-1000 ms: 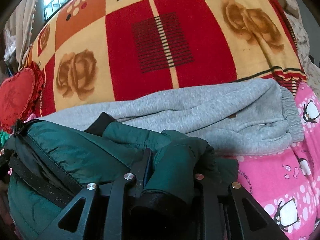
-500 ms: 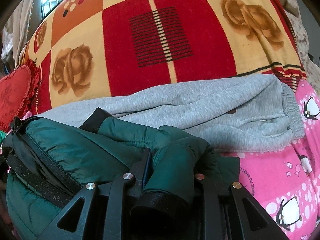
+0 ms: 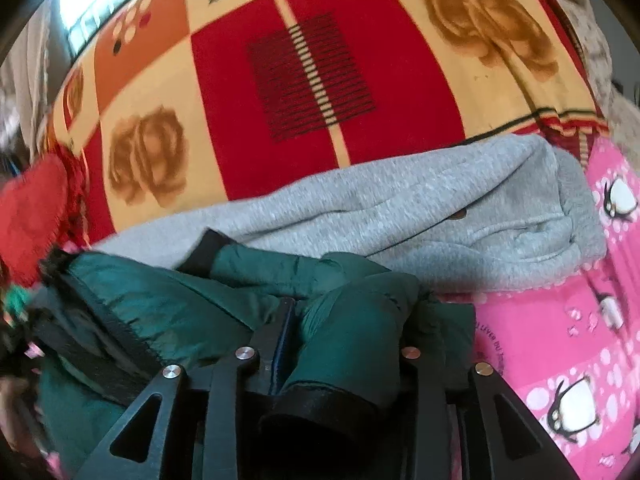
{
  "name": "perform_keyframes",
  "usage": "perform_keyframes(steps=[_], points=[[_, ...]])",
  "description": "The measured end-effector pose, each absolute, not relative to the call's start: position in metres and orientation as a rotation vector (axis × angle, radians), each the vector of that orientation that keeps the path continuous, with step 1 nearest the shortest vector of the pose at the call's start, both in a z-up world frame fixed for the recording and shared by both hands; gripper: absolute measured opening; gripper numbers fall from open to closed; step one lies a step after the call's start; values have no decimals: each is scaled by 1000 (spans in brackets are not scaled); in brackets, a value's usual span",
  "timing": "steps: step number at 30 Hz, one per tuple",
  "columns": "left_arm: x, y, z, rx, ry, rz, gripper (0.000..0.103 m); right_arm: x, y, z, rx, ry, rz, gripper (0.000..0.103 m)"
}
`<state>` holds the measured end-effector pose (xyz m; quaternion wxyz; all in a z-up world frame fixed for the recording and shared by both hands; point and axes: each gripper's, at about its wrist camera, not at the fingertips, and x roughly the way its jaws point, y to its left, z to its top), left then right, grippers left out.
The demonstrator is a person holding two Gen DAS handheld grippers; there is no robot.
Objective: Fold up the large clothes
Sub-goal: 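Lay the hem on the jacket near the collar and open both tools, then press the folded jacket flat with both tools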
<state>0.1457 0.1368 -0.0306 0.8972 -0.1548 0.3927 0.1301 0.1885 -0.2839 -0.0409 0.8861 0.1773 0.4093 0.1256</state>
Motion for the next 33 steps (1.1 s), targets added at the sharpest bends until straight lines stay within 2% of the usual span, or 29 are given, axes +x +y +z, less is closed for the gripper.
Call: perform_keyframes(steps=[2,3,4,5,6,9,10,11,15,21,27,29,31,33], points=[[147,142,-31,-361,821,250,24,187,-294,-41,468,838,290,39],[147,146,-31,-387,820,240,24,186,-297,-40,503,833,301,52],[146,149,-30,-415,811,225,29,185,-301,-39,543,820,313,70],[145,150,-29,-434,801,211,35,181,-303,-36,570,792,319,82],[145,151,-28,-454,794,192,39,178,-304,-32,572,770,317,84],[142,153,-21,-475,756,159,72,172,-304,-19,551,716,312,84],[140,153,-17,-469,732,172,93,169,-304,-14,534,694,307,84],[138,154,-13,-457,711,188,103,167,-303,-11,518,682,301,84],[128,158,7,-433,603,193,103,163,-299,-1,442,652,258,84],[127,148,20,-417,574,111,103,160,-283,19,270,589,231,84],[154,112,1,-292,750,8,103,185,-246,12,109,705,277,84],[165,107,-19,-263,857,21,103,199,-236,-6,75,792,281,84],[169,106,-32,-254,898,27,103,212,-232,-29,57,885,278,84],[171,103,-38,-229,900,28,103,218,-234,-43,59,917,282,89]])
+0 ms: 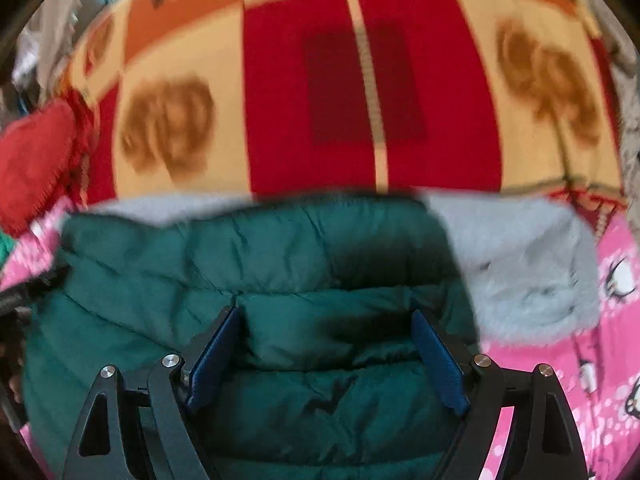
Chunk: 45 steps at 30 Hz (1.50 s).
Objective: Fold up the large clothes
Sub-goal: 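Press the folded jacket flat with both tools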
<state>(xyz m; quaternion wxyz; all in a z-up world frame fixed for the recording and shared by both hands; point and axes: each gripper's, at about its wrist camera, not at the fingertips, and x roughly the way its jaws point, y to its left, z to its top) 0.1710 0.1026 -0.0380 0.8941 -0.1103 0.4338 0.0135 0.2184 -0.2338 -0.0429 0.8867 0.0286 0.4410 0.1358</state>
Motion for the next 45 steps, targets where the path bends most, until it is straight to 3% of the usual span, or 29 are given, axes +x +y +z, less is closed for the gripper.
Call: perform_keyframes(steps=[2,13,35,39,45], points=[[173,98,-45,-200,897,34,103,222,-239,-52,78,922,290,95],[169,94,-58,-165,875,43,103,220,-243,-57,109,952,309,102],[169,93,-59,-162,865,37,103,215,-244,-59,124,910,300,103],[162,97,-46,-180,837,30,103,211,-240,-40,79,911,240,102],[126,88,13,-242,651,-44,103,174,-198,25,139,729,323,102]])
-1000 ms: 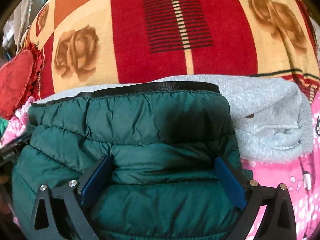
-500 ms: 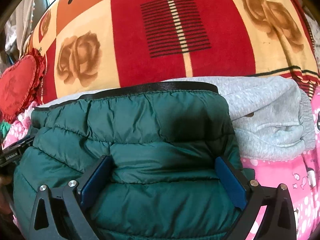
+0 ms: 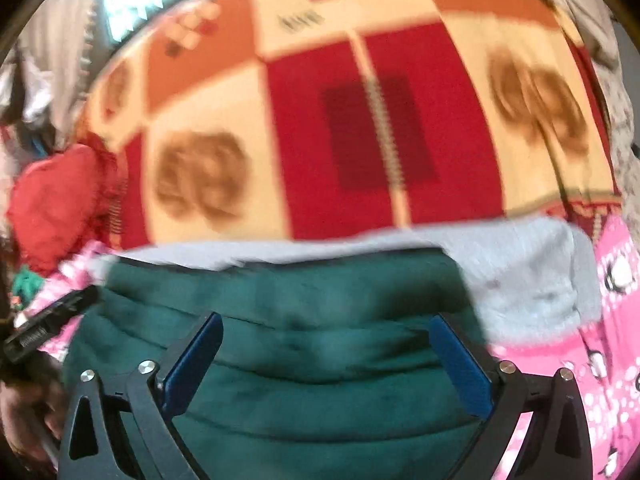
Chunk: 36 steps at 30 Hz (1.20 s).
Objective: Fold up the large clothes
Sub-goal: 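Press the folded jacket flat with both tools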
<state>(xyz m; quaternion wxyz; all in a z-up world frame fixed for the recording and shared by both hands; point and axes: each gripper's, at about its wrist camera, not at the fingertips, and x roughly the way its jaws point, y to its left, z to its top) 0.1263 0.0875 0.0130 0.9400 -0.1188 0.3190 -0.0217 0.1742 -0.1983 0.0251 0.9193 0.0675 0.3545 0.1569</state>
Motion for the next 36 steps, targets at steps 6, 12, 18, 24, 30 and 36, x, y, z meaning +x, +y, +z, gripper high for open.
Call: perform_keyframes(steps=[6,12,18,24,30,36], points=[[125,53,-11,-179,760,-18,102,166,-143,-6,20,830,243,102],[136,44,-38,-113,792,48,102,169,-148,-38,1,859,263,103],[146,46,-59,-120,807,41,102,173,-148,-55,-3,848,276,103],[146,47,-60,-131,811,31,102,173,-150,-55,4,841,277,103],[142,46,-49,-144,801,31,102,170,-144,-47,-51,839,253,103],[137,67,-29,-240,784,4,102,170,-150,-33,-63,845,289,103]])
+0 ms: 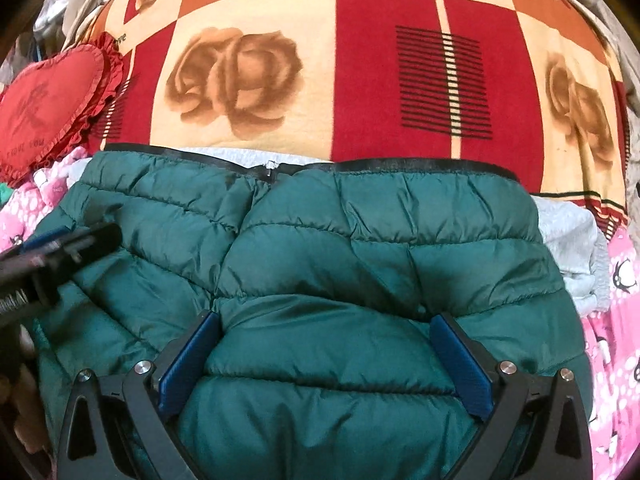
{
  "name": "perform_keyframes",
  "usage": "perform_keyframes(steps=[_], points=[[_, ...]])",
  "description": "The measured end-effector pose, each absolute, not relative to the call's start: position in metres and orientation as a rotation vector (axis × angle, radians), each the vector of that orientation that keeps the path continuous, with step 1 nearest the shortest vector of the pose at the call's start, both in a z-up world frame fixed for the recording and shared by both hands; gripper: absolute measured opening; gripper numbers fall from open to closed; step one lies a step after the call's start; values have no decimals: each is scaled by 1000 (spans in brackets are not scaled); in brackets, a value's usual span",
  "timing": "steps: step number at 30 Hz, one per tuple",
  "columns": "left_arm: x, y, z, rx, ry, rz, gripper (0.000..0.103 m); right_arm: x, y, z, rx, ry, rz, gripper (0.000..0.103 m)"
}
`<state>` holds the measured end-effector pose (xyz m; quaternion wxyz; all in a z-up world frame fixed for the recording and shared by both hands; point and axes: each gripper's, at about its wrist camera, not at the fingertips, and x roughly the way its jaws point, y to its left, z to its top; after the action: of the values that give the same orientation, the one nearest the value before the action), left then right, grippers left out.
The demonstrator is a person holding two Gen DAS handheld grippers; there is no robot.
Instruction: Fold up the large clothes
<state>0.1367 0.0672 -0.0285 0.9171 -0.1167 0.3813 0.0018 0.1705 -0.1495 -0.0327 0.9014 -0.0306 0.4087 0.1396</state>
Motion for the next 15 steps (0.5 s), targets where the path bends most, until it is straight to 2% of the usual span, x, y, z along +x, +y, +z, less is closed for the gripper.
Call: perform_keyframes(steps=[6,15], points=[[123,92,8,-152,711,100,102,158,-195,16,-130,665,230,103],[123,165,-15,-233,918,66,102,173,-261,-11,-21,794,237,103]])
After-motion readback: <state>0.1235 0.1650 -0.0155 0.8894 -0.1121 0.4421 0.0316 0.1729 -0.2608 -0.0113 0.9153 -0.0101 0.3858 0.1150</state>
